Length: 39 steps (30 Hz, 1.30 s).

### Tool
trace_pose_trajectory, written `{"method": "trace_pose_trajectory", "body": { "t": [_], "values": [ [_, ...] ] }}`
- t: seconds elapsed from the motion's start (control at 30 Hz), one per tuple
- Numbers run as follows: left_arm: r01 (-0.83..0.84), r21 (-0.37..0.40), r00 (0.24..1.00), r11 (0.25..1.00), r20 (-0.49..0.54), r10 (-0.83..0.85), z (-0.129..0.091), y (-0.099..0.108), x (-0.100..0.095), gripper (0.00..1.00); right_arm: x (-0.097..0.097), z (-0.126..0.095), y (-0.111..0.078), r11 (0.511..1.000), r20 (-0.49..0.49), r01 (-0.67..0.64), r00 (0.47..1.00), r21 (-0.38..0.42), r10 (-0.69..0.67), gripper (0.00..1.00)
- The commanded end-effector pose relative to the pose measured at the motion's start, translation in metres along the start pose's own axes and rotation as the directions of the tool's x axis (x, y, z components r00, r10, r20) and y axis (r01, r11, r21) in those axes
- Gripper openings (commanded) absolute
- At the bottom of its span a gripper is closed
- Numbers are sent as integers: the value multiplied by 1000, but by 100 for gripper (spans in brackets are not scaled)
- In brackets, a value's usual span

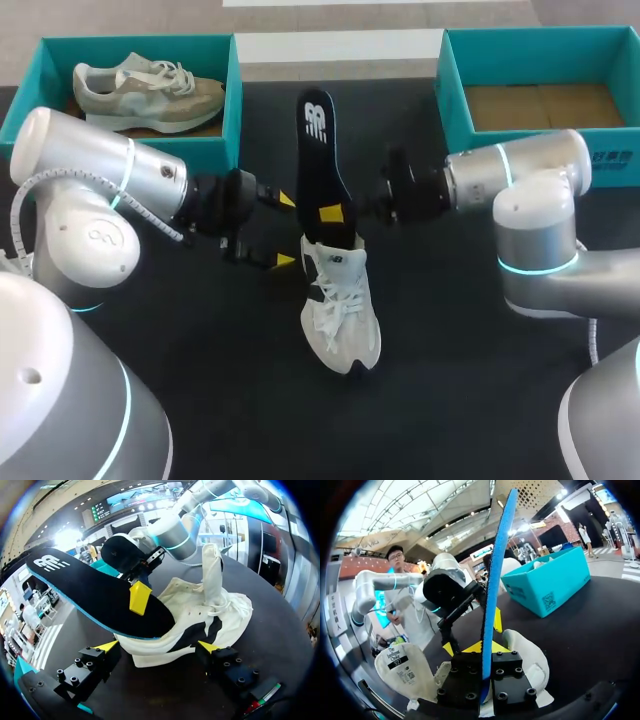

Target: Take the shoe out of the shoebox, open the shoe tongue, remove and reinsert the insole, then place the shoe into the shoebox

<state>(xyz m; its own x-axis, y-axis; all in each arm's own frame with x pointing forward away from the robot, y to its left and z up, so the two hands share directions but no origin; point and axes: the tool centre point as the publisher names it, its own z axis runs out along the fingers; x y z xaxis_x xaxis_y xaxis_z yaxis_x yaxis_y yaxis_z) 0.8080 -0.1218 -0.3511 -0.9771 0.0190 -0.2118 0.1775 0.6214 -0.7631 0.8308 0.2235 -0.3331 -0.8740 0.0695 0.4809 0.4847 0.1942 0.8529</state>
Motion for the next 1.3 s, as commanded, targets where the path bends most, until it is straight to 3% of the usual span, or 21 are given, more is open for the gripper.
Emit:
{"method": "trace_pose_trajectory", "body": {
  "t": [0.03,0.33,0.57,0.77,0.9,1.3],
  "values": [
    [0,-4,1000,1000,0,0,0,-1,1,100,2,3,-14,1000,-7,-15,1000,-3,15,0],
    [0,-4,1000,1000,0,0,0,-1,1,100,13,2,-38,997,-2,-78,997,7,78,0],
    [0,-4,1000,1000,0,0,0,-1,1,100,14,0,-43,995,6,-98,995,18,98,0],
    [0,-4,1000,1000,0,0,0,-1,1,100,13,2,-29,998,-4,-61,998,27,61,0],
    [0,-4,1000,1000,0,0,0,-1,1,100,13,3,-21,999,-10,-36,999,34,36,25],
    [0,-4,1000,1000,0,0,0,-1,1,100,12,1,0,999,10,29,1000,41,-30,26]
  ]
}}
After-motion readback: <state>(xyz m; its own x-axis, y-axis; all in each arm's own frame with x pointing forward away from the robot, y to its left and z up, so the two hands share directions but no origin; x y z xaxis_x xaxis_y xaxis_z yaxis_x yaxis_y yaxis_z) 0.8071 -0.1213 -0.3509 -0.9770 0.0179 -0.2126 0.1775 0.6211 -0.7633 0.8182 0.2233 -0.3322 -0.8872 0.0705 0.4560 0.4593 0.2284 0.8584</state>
